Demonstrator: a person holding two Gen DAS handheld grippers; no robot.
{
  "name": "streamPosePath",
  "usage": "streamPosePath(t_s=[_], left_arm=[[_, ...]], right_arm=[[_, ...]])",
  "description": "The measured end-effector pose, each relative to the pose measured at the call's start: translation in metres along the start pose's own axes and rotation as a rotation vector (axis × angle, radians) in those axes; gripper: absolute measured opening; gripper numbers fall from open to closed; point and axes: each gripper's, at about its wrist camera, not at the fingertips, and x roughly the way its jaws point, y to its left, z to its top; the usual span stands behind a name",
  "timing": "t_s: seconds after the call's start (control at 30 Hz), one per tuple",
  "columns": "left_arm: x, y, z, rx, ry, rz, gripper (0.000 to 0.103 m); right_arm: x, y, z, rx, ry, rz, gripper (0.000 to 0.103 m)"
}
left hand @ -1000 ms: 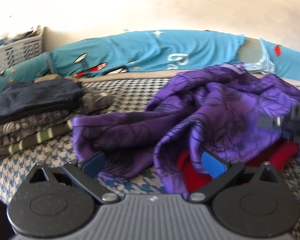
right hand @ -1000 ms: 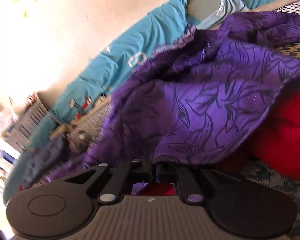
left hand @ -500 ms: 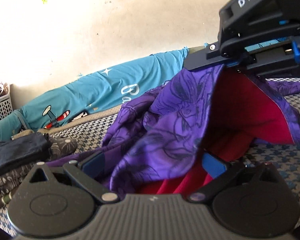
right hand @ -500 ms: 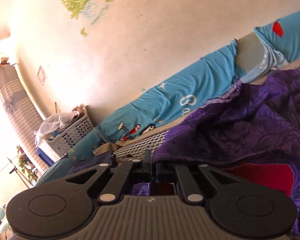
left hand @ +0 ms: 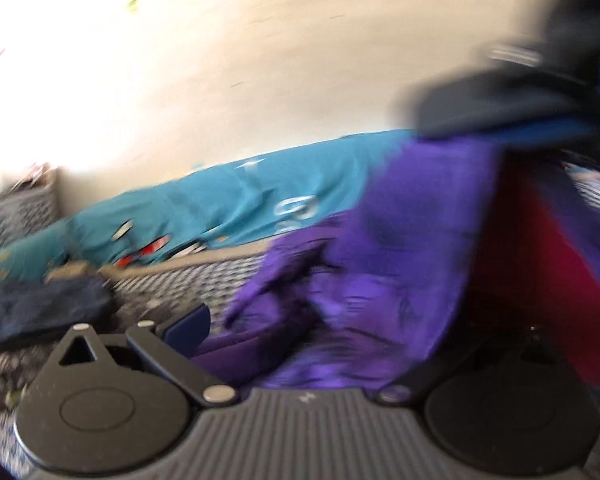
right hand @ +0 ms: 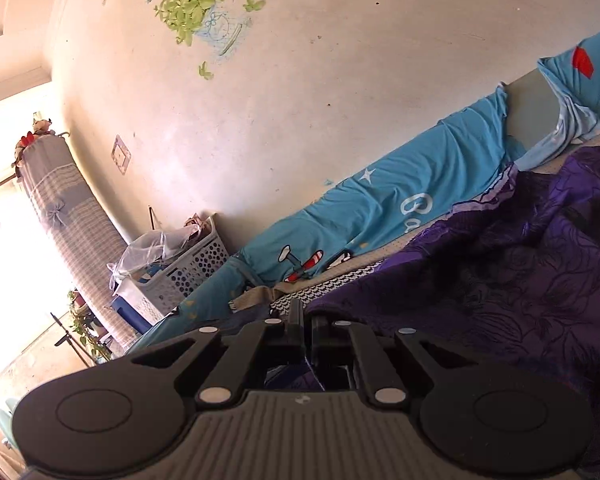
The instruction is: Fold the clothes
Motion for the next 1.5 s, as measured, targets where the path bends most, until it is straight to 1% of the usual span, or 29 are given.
streamPosePath(t_s=[0.03,0.07,0.1,0.27,0.3,0.37,0.4,0.53,0.63,0.73,0.83,0.9,0.93,1.03,1.1,1.17,1.23,1.37,1.5], left_arm=[[0.007,0.007,0.001,-0.034,0.019,0.028,0.103],[0.015,0.016,0.002,-0.061,0.045,0.069,0.103],[0.023,0.024,0.003,-0.089,0.072,0.110,0.103],[0.054,0.071,0.000,-0.251,0.197,0.255,0.099],[0.056,0.077,-0.003,-0.268,0.213,0.266,0.099],[0.058,0.085,-0.008,-0.288,0.237,0.282,0.099],[0.057,0.087,-0.011,-0.291,0.245,0.287,0.099],[0.053,0.089,-0.014,-0.287,0.254,0.287,0.100],[0.046,0.093,-0.009,-0.288,0.229,0.301,0.101],[0.038,0.097,-0.004,-0.290,0.203,0.316,0.103],[0.030,0.101,0.000,-0.292,0.177,0.331,0.103],[0.025,0.103,0.004,-0.293,0.160,0.340,0.103],[0.022,0.105,0.005,-0.293,0.151,0.345,0.103],[0.018,0.112,0.008,-0.310,0.141,0.362,0.103],[0.016,0.117,0.010,-0.321,0.135,0.373,0.103],[0.013,0.122,0.011,-0.332,0.128,0.385,0.103],[0.010,0.126,0.013,-0.342,0.121,0.396,0.103],[0.013,0.132,0.007,-0.344,0.151,0.425,0.103],[0.018,0.138,0.002,-0.350,0.177,0.448,0.103]], right_arm=[[-0.001,0.000,0.000,-0.004,0.004,-0.005,0.006],[0.000,-0.001,-0.001,-0.014,0.010,-0.019,0.008],[0.000,-0.001,-0.002,-0.026,0.017,-0.032,0.009],[-0.004,-0.006,-0.007,-0.095,0.070,-0.074,0.012],[-0.007,-0.008,-0.007,-0.108,0.075,-0.085,0.012],[-0.014,-0.013,-0.007,-0.127,0.073,-0.122,0.019],[-0.018,-0.017,-0.006,-0.134,0.072,-0.142,0.021],[-0.035,-0.037,-0.003,-0.132,0.067,-0.240,0.026],[-0.049,-0.053,-0.001,-0.119,0.054,-0.322,0.034],[-0.061,-0.067,0.004,-0.120,0.046,-0.408,0.040],[-0.072,-0.081,0.011,-0.148,0.045,-0.496,0.045],[-0.077,-0.094,0.017,-0.153,0.056,-0.539,0.051],[-0.079,-0.102,0.019,-0.135,0.067,-0.553,0.053],[-0.084,-0.123,0.017,-0.068,0.080,-0.612,0.053],[-0.085,-0.135,0.012,0.002,0.086,-0.614,0.053],[-0.083,-0.143,0.008,0.057,0.094,-0.591,0.054],[-0.076,-0.147,0.006,0.064,0.120,-0.576,0.056],[-0.065,-0.155,0.002,0.084,0.134,-0.620,0.062],[-0.058,-0.160,-0.006,0.088,0.157,-0.634,0.062]])
